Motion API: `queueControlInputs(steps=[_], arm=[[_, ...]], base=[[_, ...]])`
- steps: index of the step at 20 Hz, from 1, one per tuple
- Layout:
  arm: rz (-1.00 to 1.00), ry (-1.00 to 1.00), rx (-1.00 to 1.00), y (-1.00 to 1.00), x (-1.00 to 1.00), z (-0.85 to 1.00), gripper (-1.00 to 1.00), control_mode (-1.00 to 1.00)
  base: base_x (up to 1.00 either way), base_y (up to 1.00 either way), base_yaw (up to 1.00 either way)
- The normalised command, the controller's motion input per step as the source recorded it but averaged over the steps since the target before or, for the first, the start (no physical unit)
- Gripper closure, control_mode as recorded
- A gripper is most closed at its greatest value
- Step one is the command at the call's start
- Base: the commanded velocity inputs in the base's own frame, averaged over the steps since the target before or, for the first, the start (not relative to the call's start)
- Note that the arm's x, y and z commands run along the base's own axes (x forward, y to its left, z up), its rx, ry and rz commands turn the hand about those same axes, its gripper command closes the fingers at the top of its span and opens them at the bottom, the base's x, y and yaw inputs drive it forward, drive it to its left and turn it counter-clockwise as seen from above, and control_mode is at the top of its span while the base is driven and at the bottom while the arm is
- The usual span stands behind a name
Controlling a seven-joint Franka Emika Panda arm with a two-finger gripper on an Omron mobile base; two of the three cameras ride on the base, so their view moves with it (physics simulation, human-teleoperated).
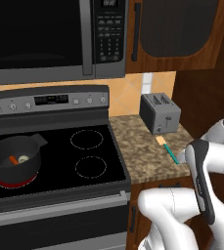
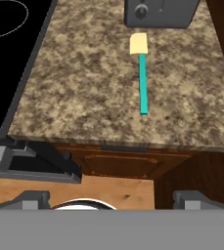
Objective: Put the carrot and mushroom in the pot. Retrieve the spatula and lightly stir the vegetables in the pot.
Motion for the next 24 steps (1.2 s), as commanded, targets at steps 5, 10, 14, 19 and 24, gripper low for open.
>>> queueControlInputs(steps=[5, 10, 14, 19, 24], arm=[[0.02, -0.01, 0.03, -0.30, 0.44, -0.35, -1.00, -1.00], [0.00, 0.00, 0.00, -0.17, 0.40, -0.35, -1.00, -1.00], [0.00, 0.01, 0.00, 0.00, 0.41, -0.20, -1.00, -1.00], [0.00, 0.04, 0.00, -0.13, 0.41, -0.10, -1.00, -1.00], [0.00, 0.02, 0.01, -0.29, 0.29, -0.15, -1.00, -1.00]], base=[[0.00, 0.00, 0.00], [0.00, 0.00, 0.00], [0.00, 0.00, 0.00], [0.00, 0.00, 0.00], [0.00, 0.00, 0.00]])
